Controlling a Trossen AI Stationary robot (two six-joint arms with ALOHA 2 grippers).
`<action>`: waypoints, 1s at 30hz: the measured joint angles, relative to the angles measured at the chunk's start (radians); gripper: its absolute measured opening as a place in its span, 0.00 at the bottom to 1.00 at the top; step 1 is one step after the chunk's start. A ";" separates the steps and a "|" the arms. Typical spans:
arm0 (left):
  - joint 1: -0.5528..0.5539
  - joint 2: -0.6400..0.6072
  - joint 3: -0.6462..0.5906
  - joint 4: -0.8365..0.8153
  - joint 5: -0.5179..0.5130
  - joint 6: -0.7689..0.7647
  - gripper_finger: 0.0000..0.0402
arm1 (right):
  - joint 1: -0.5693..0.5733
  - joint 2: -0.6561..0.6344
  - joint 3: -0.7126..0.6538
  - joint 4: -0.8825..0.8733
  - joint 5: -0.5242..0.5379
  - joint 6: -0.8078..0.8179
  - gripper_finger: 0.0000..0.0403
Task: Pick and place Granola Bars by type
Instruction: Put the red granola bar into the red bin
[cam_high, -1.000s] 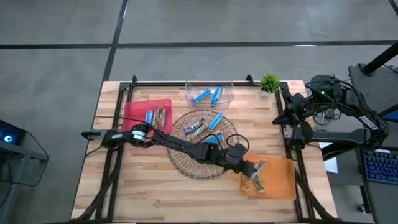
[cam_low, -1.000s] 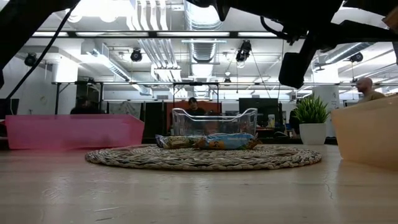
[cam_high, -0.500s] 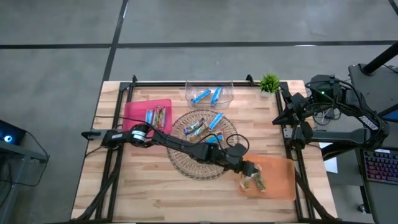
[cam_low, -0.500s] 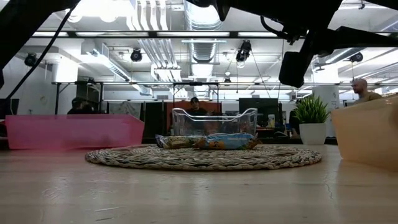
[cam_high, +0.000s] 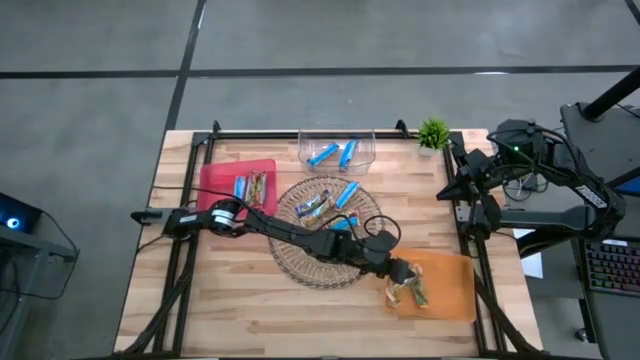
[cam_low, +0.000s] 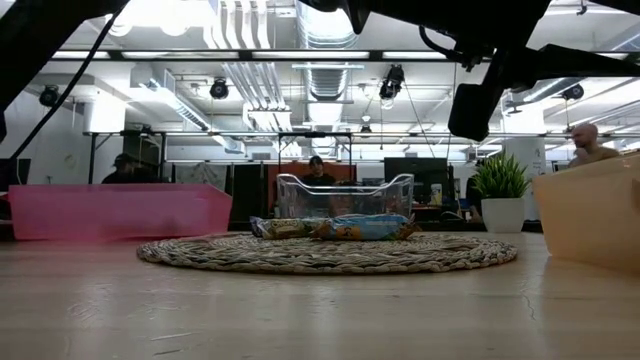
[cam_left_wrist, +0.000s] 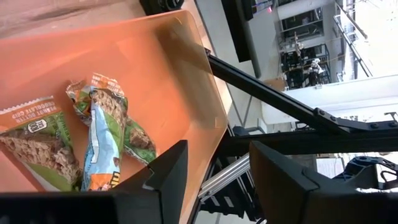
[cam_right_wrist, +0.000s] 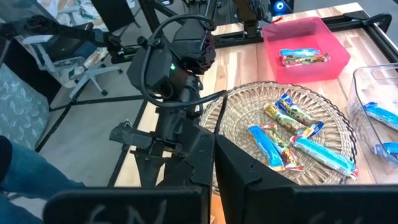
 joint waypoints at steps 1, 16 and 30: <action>0.000 0.000 0.000 0.000 0.000 0.000 0.38 | 0.000 0.000 0.000 0.000 0.000 0.000 0.02; 0.000 -0.001 0.000 0.000 0.000 0.029 0.00 | 0.000 0.000 0.000 0.000 0.000 0.000 0.02; -0.048 -0.162 0.000 -0.058 -0.092 0.302 0.00 | 0.000 -0.002 0.000 0.000 0.000 0.029 0.02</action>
